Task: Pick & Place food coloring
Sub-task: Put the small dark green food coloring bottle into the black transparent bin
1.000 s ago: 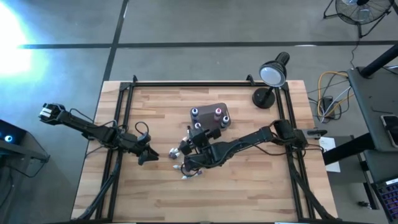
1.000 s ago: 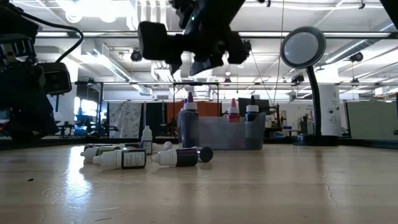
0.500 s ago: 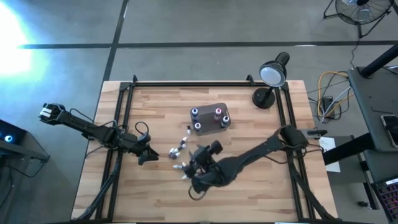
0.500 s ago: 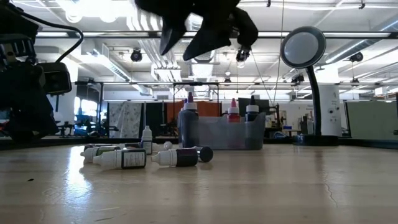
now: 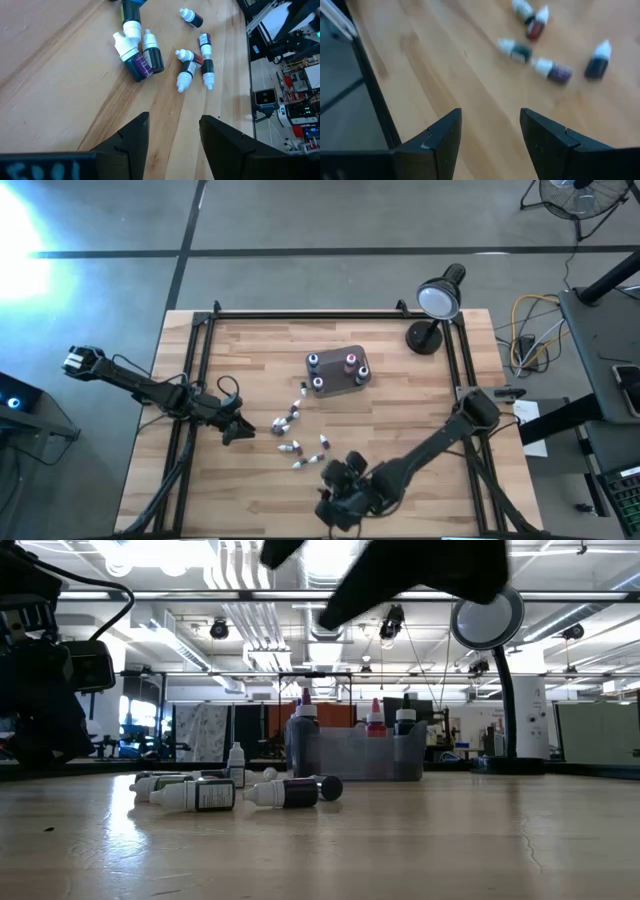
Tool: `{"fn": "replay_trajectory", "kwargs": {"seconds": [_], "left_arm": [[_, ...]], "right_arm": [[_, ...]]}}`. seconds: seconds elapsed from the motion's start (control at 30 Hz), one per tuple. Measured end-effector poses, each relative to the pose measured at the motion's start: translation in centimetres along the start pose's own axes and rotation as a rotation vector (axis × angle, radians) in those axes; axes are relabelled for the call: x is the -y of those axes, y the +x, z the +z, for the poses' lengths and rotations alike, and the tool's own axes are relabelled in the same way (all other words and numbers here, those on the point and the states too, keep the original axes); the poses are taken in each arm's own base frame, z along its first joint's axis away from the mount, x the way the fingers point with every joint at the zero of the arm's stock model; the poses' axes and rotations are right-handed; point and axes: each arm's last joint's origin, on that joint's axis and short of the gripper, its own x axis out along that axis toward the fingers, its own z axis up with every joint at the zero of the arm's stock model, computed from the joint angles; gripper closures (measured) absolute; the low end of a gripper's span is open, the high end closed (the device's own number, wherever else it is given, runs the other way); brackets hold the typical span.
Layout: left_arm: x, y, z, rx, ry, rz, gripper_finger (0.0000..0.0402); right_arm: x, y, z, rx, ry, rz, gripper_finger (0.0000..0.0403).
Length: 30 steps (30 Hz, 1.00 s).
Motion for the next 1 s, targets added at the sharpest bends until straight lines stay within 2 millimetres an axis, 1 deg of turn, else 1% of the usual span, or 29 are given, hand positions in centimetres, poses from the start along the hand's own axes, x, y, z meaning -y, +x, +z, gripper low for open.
{"fn": "replay_trajectory", "kwargs": {"seconds": [0.17, 0.3, 0.57, 0.73, 0.8, 0.93, 1.0], "left_arm": [[0.0, 0.0, 0.0, 0.0, 0.0, 0.0, 0.025], [0.0, 0.0, 0.0, 0.0, 0.0, 0.0, 0.025], [0.0, 0.0, 0.0, 0.0, 0.0, 0.0, 0.025], [0.0, 0.0, 0.0, 0.0, 0.0, 0.001, 0.025], [0.0, 0.0, 0.0, 0.0, 0.0, 0.0, 0.025], [0.0, 0.0, 0.0, 0.0, 0.0, 0.001, 0.025], [0.0, 0.0, 0.0, 0.0, 0.0, 0.0, 0.025]], "right_arm": [[-0.6, -0.5, -3.1, -0.039, -0.013, -0.016, 0.0207], [-0.8, 0.0, -4.5, -0.036, 0.004, -0.023, 0.0207], [-0.8, 1.3, -5.1, 0.017, 0.187, -0.033, 0.0207], [-0.8, 1.4, -5.0, 0.015, 0.169, -0.033, 0.0207], [-0.9, 1.4, -5.0, 0.018, 0.19, -0.027, 0.0207], [-1.1, 1.4, -4.8, 0.023, 0.277, -0.005, 0.0207], [-1.4, 1.4, -4.8, 0.026, 0.376, 0.025, 0.0207]]}}
